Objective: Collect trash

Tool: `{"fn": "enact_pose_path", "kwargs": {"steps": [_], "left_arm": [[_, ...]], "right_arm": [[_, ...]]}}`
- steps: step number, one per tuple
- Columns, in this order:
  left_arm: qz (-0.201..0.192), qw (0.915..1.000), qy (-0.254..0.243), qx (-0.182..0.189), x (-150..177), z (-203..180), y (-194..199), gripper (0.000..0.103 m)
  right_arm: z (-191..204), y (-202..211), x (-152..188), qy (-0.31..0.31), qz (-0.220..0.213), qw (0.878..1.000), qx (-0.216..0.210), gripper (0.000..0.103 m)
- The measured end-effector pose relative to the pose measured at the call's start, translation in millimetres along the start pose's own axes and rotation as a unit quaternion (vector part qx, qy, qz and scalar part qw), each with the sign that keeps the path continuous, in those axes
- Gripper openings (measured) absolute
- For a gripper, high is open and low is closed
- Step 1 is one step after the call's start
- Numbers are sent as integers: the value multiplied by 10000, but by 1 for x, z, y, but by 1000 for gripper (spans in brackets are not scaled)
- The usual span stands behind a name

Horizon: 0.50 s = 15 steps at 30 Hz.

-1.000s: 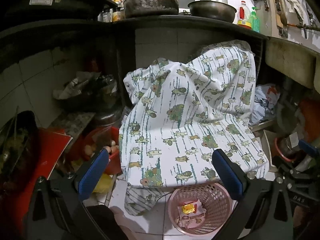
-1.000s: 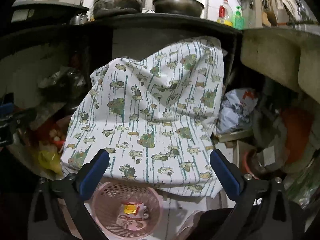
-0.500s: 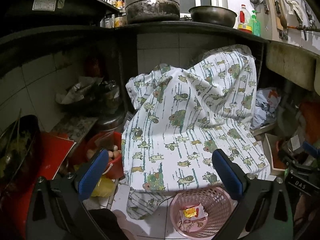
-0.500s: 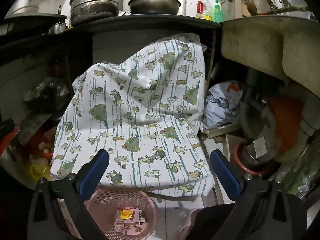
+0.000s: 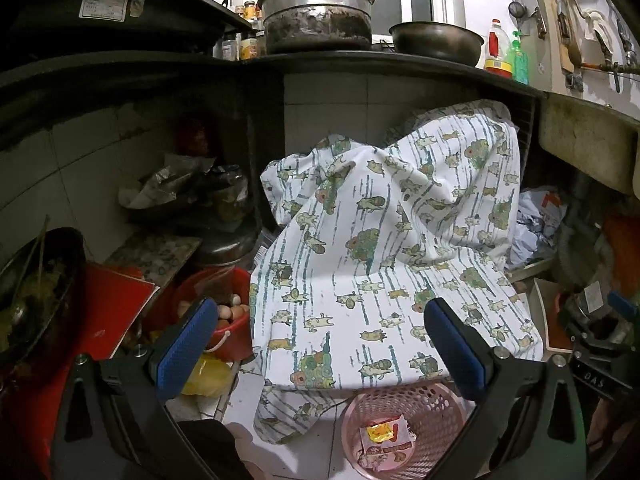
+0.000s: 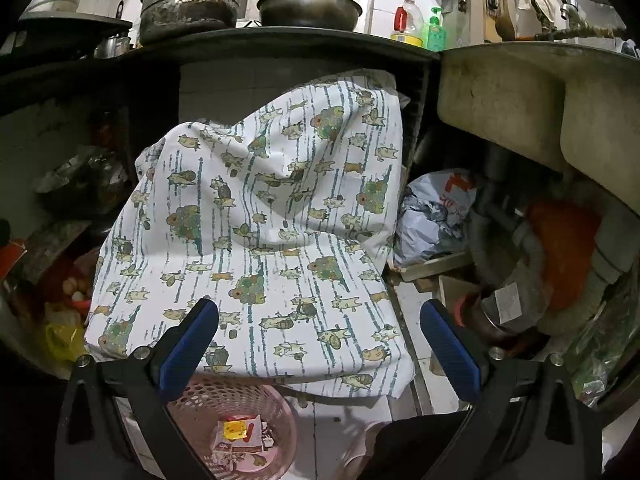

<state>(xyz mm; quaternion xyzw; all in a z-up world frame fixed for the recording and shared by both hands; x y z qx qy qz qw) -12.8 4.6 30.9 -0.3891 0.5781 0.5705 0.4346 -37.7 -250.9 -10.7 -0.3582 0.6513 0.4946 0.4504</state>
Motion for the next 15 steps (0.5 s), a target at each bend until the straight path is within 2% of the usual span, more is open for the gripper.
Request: {"fn": "enact_pose_path", "kwargs": {"steps": [15], "left_arm": [[-60, 9999, 100, -28, -4, 8, 0, 102]], "right_arm": [[2, -1, -2, -59, -23, 9999, -96, 102]]}}
Point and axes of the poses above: each gripper's, at about its wrist camera, not at the fingertips, and y roughly against the way its jaws point, z to its left, x to its underside, the point moved 1 cm from there along -y, roughly the way its jaws point, and after that the axes turned 12 degrees about -z, right-handed, at the moved point
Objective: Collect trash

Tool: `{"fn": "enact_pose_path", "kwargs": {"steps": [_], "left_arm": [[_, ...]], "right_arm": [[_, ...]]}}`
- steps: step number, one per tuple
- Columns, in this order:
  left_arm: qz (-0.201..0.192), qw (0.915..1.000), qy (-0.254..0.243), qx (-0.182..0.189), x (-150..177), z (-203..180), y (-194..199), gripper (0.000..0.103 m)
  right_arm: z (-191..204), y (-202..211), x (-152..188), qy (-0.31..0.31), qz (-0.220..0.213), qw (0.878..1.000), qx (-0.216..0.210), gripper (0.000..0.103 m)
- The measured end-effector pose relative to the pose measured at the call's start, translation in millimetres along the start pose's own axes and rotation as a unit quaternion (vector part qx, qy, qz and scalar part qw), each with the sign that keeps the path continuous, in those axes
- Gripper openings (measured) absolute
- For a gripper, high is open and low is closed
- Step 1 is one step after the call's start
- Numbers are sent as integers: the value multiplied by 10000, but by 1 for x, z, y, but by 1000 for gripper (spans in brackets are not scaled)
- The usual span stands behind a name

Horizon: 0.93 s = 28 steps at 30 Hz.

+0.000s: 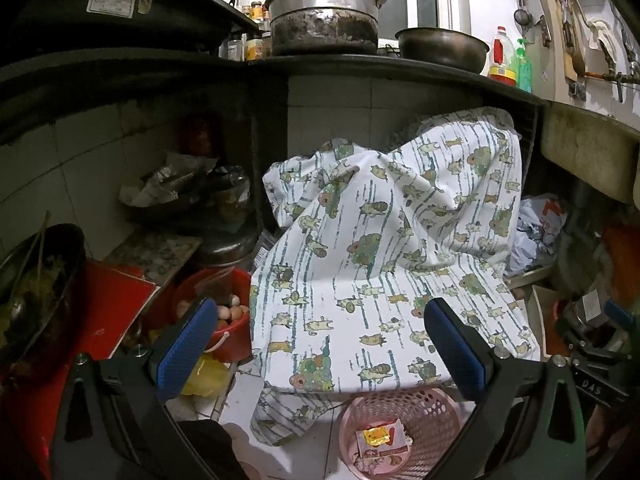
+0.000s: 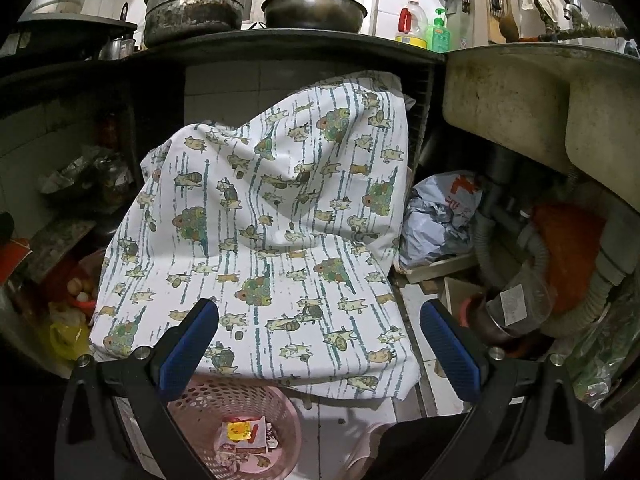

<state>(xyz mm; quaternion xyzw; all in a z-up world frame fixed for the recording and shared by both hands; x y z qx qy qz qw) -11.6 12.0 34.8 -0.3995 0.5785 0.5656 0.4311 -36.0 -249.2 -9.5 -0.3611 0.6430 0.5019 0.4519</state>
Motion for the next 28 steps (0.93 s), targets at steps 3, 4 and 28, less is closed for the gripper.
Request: {"fn": "enact_pose_path", "kwargs": {"steps": [3, 4, 28], "left_arm": [[-2, 10000, -3, -2, 0, 0, -1, 102], [-5, 10000, 3, -8, 0, 0, -1, 102], [178, 9998, -71, 23, 6, -8, -9, 102]], "right_arm": [[-1, 0, 0, 26, -11, 10000, -5, 102], [-1, 0, 0, 27, -12, 10000, -8, 102], [12, -4, 10, -31, 222, 9996, -184, 102]]}}
Point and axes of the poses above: each gripper's, at about its wrist camera, not at the fingertips, and y roughly against the way its jaws point, z to its left, x to its underside, the point moved 1 cm from there along -y, roughly the way its jaws point, and after that the axes turned 12 degrees about -z, right-handed, at the moved point
